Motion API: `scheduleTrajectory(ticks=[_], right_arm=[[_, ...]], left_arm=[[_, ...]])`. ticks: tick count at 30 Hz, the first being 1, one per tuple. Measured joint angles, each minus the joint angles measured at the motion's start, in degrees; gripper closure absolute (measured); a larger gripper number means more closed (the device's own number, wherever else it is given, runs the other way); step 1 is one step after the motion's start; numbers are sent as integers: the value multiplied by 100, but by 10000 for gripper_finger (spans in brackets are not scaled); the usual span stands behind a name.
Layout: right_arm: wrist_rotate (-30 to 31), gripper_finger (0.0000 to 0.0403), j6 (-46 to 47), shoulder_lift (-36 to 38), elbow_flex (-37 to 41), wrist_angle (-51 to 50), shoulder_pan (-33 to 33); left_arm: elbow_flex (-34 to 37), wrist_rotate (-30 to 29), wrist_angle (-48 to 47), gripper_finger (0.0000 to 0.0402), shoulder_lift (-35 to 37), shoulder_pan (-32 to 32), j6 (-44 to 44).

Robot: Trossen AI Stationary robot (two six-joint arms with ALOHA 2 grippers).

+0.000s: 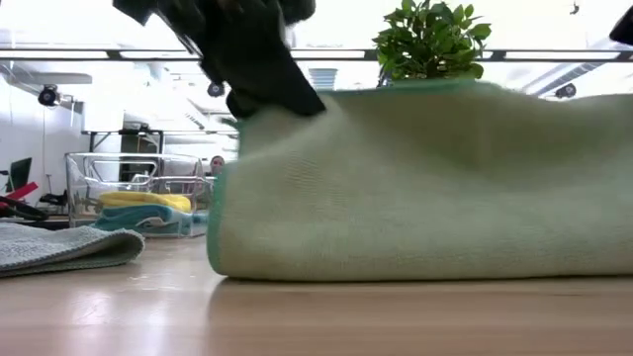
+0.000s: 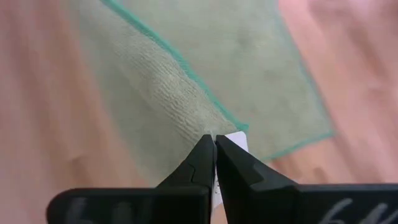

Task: Fold microfiber towels
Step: Fold the light green microfiber towel

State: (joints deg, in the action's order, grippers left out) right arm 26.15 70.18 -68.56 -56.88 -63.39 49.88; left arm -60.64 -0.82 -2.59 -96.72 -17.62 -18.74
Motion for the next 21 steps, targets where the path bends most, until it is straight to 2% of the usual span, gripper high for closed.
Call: scheduleTrajectory(ticks=[6,15,21], right_arm=[[1,394,-155,-430,66,-247,-501],[15,394,-632,-1177,105,-750,-1444],[132,394,-835,-1552,134,-1028,-1859]], left_arm=[[28,-261,5,402,-292,468,131],[38,-289,-103,402,-611,1076,297],[94,-798,-97,402,-611,1309,489]])
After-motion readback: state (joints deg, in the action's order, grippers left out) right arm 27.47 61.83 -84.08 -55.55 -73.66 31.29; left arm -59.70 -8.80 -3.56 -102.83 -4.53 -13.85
